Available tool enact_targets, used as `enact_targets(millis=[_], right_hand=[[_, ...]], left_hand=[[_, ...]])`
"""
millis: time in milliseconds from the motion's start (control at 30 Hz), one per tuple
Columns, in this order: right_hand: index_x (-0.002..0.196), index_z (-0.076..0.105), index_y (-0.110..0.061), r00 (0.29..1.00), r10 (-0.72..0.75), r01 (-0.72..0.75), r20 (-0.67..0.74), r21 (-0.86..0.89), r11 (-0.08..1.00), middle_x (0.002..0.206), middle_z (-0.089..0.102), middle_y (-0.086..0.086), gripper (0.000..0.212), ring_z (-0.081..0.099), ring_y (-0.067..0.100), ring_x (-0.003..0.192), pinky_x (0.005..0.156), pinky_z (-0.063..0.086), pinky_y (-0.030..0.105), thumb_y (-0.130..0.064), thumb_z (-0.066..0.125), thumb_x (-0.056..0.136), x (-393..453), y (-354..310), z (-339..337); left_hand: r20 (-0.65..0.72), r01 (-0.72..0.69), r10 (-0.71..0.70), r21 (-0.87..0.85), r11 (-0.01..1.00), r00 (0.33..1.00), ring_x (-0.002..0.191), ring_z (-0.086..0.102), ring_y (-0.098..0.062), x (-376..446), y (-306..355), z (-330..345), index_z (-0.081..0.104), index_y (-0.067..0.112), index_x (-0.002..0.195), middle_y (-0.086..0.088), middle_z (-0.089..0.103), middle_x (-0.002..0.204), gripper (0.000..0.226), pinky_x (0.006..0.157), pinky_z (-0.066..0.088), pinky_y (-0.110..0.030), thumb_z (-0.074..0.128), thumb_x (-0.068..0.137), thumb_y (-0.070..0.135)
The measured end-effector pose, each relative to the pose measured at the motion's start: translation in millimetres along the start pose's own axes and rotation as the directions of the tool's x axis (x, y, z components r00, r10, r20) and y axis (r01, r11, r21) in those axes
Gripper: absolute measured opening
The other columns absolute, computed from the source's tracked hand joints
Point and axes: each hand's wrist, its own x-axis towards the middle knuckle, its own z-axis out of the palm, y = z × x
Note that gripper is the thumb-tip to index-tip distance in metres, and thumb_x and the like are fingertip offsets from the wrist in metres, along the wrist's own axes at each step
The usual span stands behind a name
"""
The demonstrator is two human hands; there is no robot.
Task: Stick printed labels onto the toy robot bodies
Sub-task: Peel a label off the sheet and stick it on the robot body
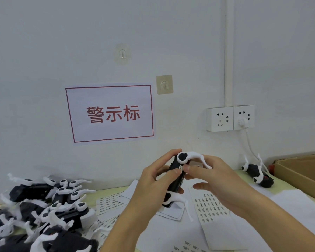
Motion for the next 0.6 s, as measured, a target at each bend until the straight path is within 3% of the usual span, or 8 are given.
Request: enact_targets(millis=[233, 433, 600], right_hand=[[0.103, 0.075, -0.029, 1.000, 0.025, -0.026, 0.010, 0.022, 0.999, 0.107, 0.074, -0.006, 0.014, 0.068, 0.016, 0.103, 0.077, 0.050, 0.029, -0.028, 0.065, 0.093, 0.2, 1.5, -0.7], [0.096, 0.074, -0.044, 0.999, -0.044, 0.046, 0.023, -0.083, 0.995, 0.098, 0.075, -0.013, 0.013, 0.069, 0.003, 0.094, 0.078, 0.051, 0.028, -0.033, 0.069, 0.091, -0.2, 0.1, -0.8], [0.097, 0.074, -0.046, 0.995, -0.067, 0.075, 0.067, -0.124, 0.989, 0.099, 0.073, -0.012, 0.013, 0.069, 0.005, 0.094, 0.082, 0.054, 0.030, -0.035, 0.070, 0.090, -1.1, -0.9, -7.9]], left_hand=[[0.006, 0.020, -0.020, 0.014, 1.000, 1.000, 0.083, 0.074, -0.027, -0.3, 0.2, -0.6, 0.066, 0.057, 0.117, -0.006, 0.073, 0.101, 0.048, 0.074, 0.058, -0.029, 0.047, 0.101, 0.015], [-0.005, -0.005, 0.005, 0.007, 1.000, 1.000, 0.082, 0.074, -0.026, -0.2, -0.8, -1.0, 0.066, 0.055, 0.118, 0.001, 0.075, 0.102, 0.041, 0.074, 0.059, -0.029, 0.058, 0.100, 0.020], [0.009, -0.005, 0.005, 0.038, 0.999, 1.000, 0.081, 0.073, -0.025, -0.9, 0.9, -0.3, 0.066, 0.054, 0.119, 0.002, 0.074, 0.102, 0.042, 0.079, 0.061, -0.034, 0.056, 0.100, 0.018]])
